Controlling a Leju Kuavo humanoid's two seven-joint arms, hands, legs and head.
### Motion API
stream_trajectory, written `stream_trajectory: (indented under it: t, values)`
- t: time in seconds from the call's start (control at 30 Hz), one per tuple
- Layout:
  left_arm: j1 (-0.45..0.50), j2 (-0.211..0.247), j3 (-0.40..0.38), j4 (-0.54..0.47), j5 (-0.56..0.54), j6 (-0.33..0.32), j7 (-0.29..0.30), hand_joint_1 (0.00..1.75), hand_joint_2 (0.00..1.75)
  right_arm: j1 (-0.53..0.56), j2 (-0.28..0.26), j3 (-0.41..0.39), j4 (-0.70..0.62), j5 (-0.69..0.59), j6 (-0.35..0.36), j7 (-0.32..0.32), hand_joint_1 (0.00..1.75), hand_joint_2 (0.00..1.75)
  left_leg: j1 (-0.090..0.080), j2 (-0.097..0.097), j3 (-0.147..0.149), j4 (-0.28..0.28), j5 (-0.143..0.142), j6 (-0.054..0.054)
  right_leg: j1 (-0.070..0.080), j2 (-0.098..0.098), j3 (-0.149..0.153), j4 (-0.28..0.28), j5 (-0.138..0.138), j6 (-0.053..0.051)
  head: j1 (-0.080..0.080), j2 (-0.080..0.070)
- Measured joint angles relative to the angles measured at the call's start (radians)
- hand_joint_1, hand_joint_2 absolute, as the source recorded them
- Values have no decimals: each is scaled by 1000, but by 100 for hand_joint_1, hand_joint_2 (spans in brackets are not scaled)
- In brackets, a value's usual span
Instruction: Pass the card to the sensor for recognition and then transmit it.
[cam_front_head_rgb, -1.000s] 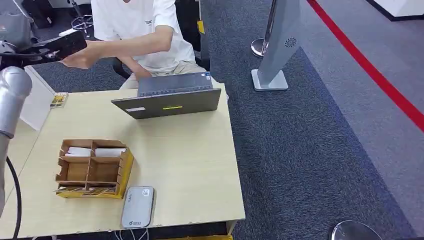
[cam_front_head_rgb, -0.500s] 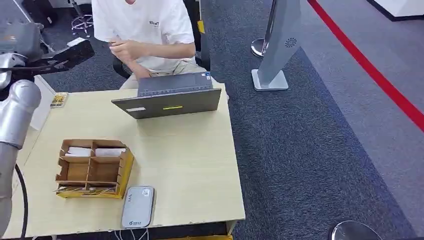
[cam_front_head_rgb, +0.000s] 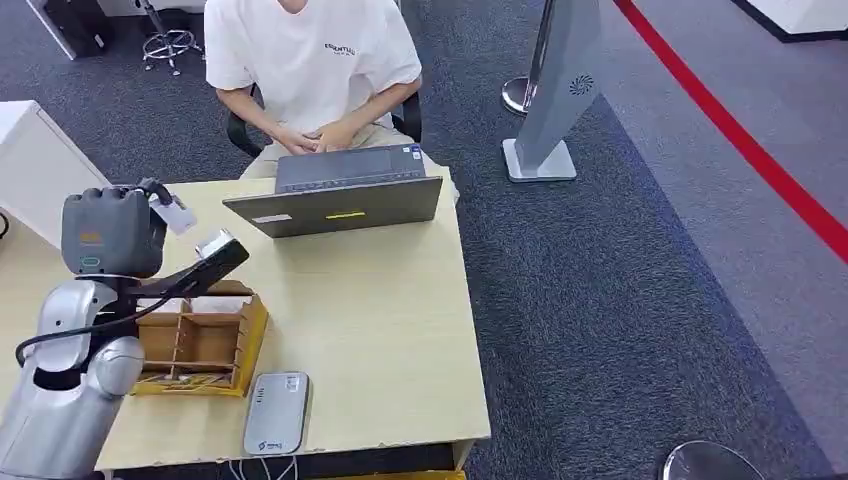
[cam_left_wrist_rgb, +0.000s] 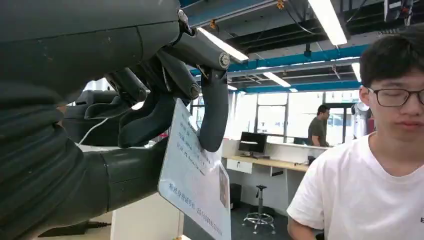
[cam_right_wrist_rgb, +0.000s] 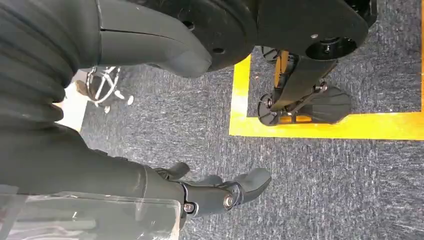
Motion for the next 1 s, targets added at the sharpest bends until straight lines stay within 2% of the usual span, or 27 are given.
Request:
stream_trajectory:
  t: [0.2,0.47,1.0]
  values:
    - [49,10,4,-62,-8,-2,-13,175,175,0,0,-7,0,-4,-2,0,0,175,0,0,0,0,1,0,0,0,1,0,1,0,0,0]
    - [270,0,8,-201,-68,45,-40,175,175,1,8,-23,0,-15,-18,-8,0,175,0,0,0,0,0,0,0,1,-1,0,0,0,0,0]
    - [466,-58,19,-266,-138,49,-52,175,175,3,12,-50,0,-34,-26,-13,0,175,0,0,0,0,0,0,0,0,-1,0,0,0,0,0]
